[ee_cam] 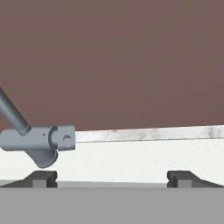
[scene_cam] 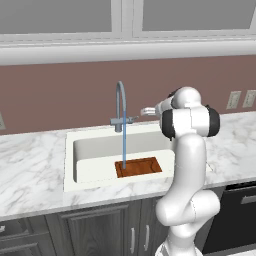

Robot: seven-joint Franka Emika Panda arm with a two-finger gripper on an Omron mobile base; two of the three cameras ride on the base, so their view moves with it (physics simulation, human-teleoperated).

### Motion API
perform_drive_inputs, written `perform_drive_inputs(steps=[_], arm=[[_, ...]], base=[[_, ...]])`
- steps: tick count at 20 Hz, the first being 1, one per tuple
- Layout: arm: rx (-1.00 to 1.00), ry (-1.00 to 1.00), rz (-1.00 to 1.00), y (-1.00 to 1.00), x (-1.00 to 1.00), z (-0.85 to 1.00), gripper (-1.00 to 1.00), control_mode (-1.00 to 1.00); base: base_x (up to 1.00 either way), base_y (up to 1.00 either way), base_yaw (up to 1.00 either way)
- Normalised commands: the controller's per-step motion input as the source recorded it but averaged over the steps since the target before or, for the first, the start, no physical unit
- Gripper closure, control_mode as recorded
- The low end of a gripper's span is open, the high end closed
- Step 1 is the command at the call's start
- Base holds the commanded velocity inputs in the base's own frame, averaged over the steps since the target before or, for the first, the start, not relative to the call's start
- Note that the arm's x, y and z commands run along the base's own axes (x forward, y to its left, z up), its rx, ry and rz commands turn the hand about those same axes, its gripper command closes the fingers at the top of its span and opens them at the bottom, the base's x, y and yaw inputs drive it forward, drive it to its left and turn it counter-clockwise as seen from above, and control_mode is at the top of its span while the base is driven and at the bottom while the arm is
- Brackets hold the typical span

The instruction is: Turn on the sink faucet with hot water and rinse the cutting board for ten seconds, then turn off the faucet. Push the cutting board to reach the water if necessary.

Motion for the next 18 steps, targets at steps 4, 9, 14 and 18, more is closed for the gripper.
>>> perform_drive_inputs(steps=[4, 9, 14, 18], arm=[[0.00, 0.00, 0.00, 0.00, 0.00, 0.00, -1.00, -1.00], [0.00, 0.00, 0.00, 0.00, 0.00, 0.00, -1.00, -1.00], [0.00, 0.00, 0.00, 0.00, 0.00, 0.00, -1.00, -1.00], [0.00, 0.00, 0.00, 0.00, 0.00, 0.00, -1.00, -1.00]], base=[[0.00, 0.00, 0.00], [0.00, 0.00, 0.00], [0.00, 0.00, 0.00], [0.00, 0.00, 0.00]])
